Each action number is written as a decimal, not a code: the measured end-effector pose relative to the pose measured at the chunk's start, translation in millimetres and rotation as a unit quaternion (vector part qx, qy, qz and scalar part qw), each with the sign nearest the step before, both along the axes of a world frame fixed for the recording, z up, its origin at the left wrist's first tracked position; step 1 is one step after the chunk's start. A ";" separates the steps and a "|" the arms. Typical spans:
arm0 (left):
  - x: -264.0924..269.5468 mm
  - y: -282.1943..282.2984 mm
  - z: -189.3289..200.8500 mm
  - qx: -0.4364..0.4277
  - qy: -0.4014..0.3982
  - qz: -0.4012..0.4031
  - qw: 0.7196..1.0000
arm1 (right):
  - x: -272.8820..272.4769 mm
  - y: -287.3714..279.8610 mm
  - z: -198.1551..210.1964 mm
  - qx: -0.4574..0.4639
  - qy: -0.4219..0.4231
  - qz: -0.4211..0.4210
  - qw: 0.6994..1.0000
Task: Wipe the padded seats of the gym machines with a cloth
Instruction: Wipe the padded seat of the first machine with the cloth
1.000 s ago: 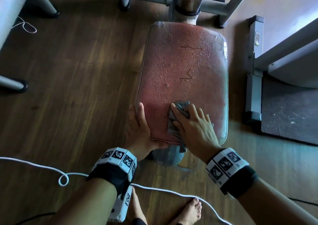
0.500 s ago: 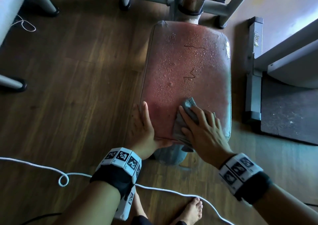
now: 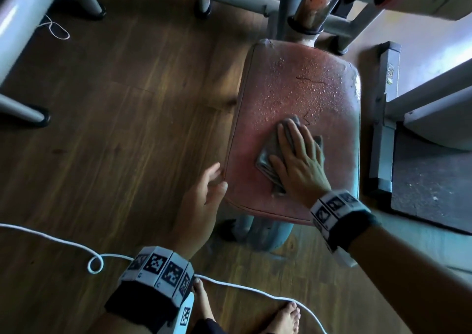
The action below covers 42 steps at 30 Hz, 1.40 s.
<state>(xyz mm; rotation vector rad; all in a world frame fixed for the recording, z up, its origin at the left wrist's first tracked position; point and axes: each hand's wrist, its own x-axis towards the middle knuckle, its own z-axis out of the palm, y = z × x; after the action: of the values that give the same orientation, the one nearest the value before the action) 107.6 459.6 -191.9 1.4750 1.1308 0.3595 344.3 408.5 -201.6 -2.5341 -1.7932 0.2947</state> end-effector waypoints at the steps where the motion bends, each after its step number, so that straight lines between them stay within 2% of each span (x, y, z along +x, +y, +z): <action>1: -0.3 1.6 1.3 -0.012 -0.002 0.007 1.000 | -5.4 15.9 0.4 0.001 0.004 0.018 1.000; 4: 1.1 4.2 3.2 -0.055 -0.003 0.055 0.997 | -22.5 45.2 0.9 -0.005 0.030 0.055 0.998; 7: 3.4 3.6 4.4 -0.092 -0.021 0.101 0.990 | -32.4 44.5 1.6 -0.017 0.021 0.108 0.994; 11: 5.9 1.4 5.4 -0.066 -0.014 0.116 0.991 | -41.4 14.2 7.5 -0.041 0.002 0.207 0.978; 13: 8.2 0.8 4.7 -0.099 -0.014 0.135 0.986 | -43.8 -10.5 11.8 -0.060 0.002 0.232 0.971; 17: 12.0 -1.4 1.5 -0.098 -0.013 0.140 0.985 | -36.2 -60.6 18.4 -0.085 0.006 0.245 0.966; 20: 14.7 -0.9 1.7 -0.088 -0.005 0.133 0.987 | -25.9 -70.3 21.2 -0.095 0.012 0.249 0.964; 26: 14.7 10.5 -11.1 -0.063 0.011 0.096 0.993 | -14.2 -12.5 14.4 -0.074 0.011 0.211 0.975; 31: 10.8 19.0 -15.3 -0.016 0.029 0.025 0.999 | 14.7 50.2 6.7 -0.065 -0.026 0.259 0.963; 35: 16.2 19.1 -17.3 0.063 0.070 0.024 0.995 | 44.0 94.3 5.6 -0.064 -0.054 0.273 0.958; 42: 19.7 19.8 -19.1 0.124 0.116 0.025 0.985 | 88.1 174.7 2.4 -0.053 -0.051 0.168 0.983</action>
<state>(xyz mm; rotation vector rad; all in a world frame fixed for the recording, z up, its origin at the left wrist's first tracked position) 127.4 479.4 -211.0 1.7437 1.3483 0.3803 432.4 583.2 -199.2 -2.3383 -2.3048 0.2786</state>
